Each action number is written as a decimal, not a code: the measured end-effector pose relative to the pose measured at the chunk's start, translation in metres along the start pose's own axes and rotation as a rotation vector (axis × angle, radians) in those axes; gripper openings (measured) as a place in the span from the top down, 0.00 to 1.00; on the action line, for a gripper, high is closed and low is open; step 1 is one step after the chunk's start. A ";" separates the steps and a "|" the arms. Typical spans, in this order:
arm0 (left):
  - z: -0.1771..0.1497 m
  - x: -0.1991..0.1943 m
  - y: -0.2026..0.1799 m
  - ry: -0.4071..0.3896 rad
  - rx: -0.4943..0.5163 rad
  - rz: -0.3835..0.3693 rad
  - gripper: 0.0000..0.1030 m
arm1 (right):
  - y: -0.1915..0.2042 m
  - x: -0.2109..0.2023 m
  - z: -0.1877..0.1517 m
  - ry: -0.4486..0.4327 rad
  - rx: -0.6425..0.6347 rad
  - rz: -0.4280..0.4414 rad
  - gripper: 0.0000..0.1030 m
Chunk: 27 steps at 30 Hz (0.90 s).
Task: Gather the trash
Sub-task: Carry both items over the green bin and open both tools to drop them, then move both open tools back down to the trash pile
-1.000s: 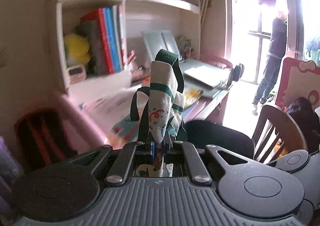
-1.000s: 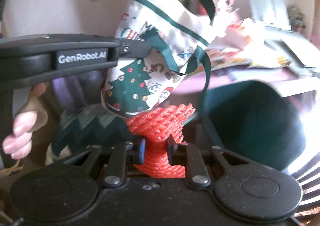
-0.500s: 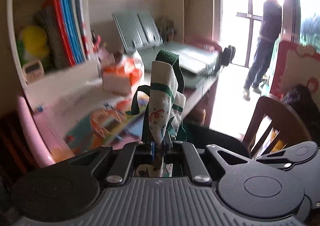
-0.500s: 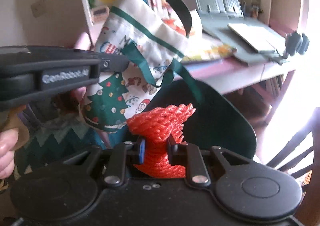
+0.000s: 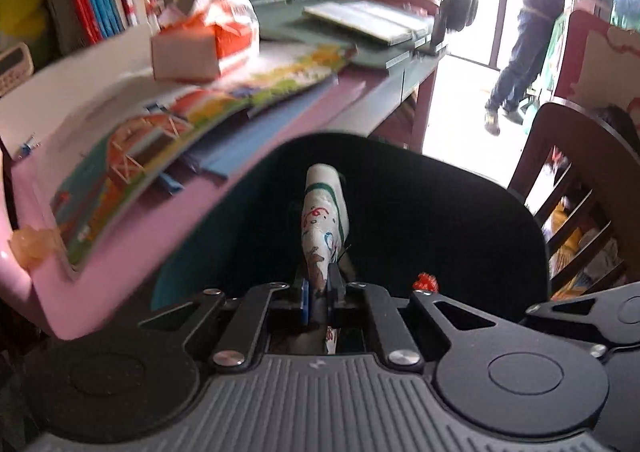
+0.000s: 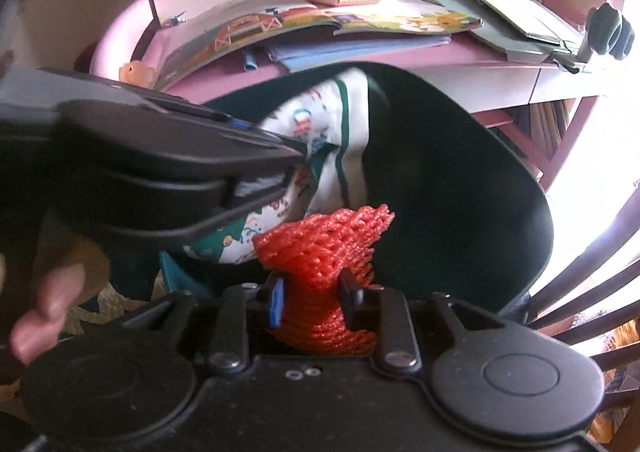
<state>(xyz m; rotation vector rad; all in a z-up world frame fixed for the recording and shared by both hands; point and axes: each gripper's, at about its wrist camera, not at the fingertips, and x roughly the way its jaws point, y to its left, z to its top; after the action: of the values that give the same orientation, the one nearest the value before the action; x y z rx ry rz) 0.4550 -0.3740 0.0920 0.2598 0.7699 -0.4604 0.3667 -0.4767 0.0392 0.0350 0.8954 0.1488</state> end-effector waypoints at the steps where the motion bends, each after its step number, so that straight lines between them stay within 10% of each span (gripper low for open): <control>1: -0.002 0.004 -0.002 0.010 0.011 0.003 0.92 | 0.000 -0.001 -0.002 0.002 -0.002 -0.010 0.71; 27: -0.031 -0.100 0.026 -0.110 -0.099 -0.008 0.44 | 0.027 -0.079 -0.016 -0.095 0.019 -0.060 0.46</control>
<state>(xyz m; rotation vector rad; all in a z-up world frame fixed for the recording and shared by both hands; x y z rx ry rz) 0.3862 -0.3095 0.1442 0.1384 0.6844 -0.4393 0.3023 -0.4616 0.0926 0.0326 0.8022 0.0815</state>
